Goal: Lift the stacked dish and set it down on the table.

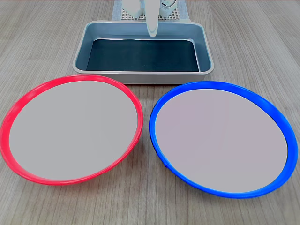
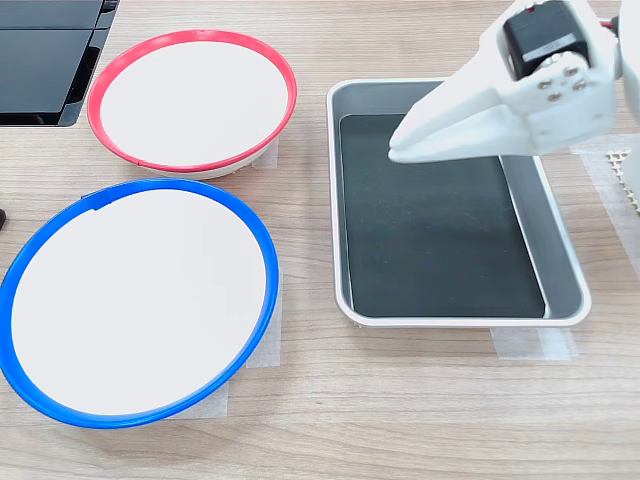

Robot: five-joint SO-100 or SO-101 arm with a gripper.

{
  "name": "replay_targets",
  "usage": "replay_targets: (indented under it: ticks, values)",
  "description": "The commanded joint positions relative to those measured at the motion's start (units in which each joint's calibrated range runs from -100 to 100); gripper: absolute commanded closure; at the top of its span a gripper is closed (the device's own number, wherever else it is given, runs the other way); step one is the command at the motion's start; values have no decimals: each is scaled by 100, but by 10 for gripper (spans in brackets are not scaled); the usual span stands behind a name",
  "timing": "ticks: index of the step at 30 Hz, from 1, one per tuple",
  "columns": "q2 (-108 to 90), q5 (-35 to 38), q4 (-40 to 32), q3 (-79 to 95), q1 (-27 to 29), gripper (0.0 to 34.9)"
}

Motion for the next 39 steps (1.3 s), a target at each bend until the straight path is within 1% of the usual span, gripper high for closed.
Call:
replay_targets:
  ticks: [1,2,6,17,39]
  values:
    - [-614,-63,918,18,103,349]
    - [-733,-73,1157,18,94,349]
    - [-742,-171,1512,18,226,349]
    - [-742,-220,1512,18,338,346]
    - [-742,-220,1512,18,338,346]
